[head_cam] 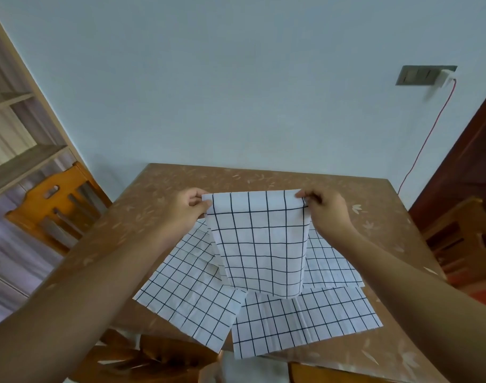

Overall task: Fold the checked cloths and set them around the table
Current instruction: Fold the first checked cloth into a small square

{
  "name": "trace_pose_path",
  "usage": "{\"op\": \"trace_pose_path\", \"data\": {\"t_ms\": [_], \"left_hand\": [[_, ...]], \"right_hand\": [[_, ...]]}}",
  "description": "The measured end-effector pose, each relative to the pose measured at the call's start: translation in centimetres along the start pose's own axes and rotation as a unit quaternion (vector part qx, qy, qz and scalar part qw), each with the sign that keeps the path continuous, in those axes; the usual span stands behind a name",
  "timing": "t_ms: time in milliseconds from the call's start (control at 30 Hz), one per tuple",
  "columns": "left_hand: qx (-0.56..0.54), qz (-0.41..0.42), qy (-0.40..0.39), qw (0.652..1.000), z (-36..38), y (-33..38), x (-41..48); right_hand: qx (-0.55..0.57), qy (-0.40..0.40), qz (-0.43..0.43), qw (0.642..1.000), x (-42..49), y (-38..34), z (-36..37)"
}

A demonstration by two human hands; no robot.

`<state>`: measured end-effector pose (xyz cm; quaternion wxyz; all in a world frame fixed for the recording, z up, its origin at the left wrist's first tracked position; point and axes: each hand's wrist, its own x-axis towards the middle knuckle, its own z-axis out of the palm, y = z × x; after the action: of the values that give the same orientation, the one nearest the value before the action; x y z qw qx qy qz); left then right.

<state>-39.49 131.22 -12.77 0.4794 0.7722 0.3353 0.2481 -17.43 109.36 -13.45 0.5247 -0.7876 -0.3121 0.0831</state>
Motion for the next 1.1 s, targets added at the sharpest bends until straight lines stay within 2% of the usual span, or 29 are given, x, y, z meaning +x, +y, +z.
{"op": "trace_pose_path", "data": {"t_ms": [467, 567, 633, 733, 867, 967, 1100], "left_hand": [[0.009, -0.02, 0.031, 0.999, -0.4, 0.0, 0.1], [0.026, -0.015, 0.05, 0.998, -0.5, 0.0, 0.1], [0.054, 0.017, 0.053, 0.997, -0.3, 0.1, 0.2], [0.147, 0.11, 0.015, 0.983, 0.7, 1.0, 0.4], [0.13, 0.172, -0.076, 0.973, 2.7, 5.7, -0.9], [0.121, 0.186, -0.129, 0.967, 4.0, 8.5, -1.3], [0.061, 0.146, -0.135, 0.978, 4.7, 10.3, -1.5]], "right_hand": [[-0.014, -0.08, 0.001, 0.997, 0.2, -0.5, -0.1], [0.011, -0.073, -0.022, 0.997, 0.2, -1.3, 0.1], [0.025, -0.068, -0.049, 0.996, 0.0, -2.1, 0.4], [0.014, -0.085, -0.105, 0.991, -0.5, -3.5, 0.8], [-0.021, -0.114, -0.199, 0.973, -1.3, -4.8, 1.5], [-0.017, -0.13, -0.241, 0.962, -1.8, -5.4, 2.0], [-0.01, -0.116, -0.245, 0.963, -2.1, -5.3, 1.7]]}}
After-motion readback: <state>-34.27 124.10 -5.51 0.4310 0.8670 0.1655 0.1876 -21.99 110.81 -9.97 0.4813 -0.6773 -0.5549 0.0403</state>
